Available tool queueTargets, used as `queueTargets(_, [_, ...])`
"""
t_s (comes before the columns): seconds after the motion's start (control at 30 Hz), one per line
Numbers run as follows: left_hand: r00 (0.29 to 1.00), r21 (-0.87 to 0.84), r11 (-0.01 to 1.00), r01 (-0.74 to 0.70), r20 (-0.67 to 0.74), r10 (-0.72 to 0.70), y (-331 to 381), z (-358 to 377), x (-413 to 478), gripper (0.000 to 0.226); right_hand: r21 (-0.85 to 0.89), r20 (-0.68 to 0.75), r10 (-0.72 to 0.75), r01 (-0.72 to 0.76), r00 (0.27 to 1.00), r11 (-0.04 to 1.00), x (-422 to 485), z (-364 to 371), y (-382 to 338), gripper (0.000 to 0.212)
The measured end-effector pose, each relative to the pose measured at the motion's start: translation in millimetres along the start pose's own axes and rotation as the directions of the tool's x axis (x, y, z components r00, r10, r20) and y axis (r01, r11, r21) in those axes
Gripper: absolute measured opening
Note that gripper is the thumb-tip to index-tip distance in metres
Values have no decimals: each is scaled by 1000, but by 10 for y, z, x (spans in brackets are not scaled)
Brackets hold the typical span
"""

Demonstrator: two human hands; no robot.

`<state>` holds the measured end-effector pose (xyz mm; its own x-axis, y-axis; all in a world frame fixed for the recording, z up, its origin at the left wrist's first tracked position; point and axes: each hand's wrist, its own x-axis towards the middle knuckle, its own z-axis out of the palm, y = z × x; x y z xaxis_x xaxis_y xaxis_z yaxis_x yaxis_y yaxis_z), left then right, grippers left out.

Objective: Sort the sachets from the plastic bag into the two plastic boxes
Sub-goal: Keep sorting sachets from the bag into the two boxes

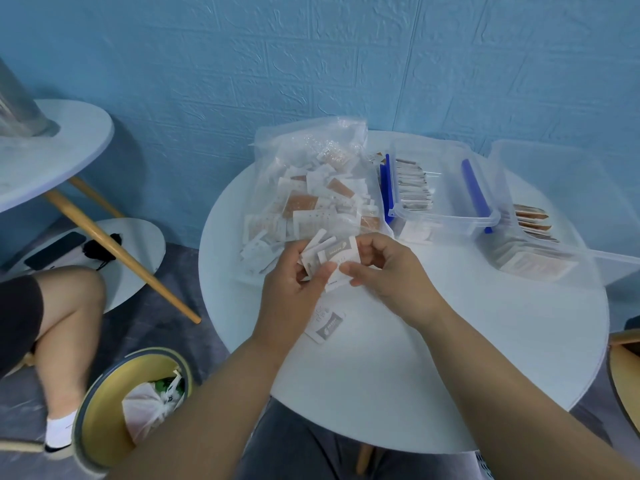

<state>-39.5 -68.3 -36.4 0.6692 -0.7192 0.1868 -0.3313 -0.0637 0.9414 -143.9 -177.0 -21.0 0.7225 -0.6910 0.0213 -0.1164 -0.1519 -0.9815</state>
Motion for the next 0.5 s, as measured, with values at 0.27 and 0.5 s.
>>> queueTargets(0.27, [974,33,999,-2,-227,9,-102,-62,40,19,-659,20,-120,104,993,745,-214,136,147,21])
queueTargets(0.5, [985,91,995,-49,-163,63,-142,-46,19,27,-835,95,-18,90,995,542,-295,274,96,60])
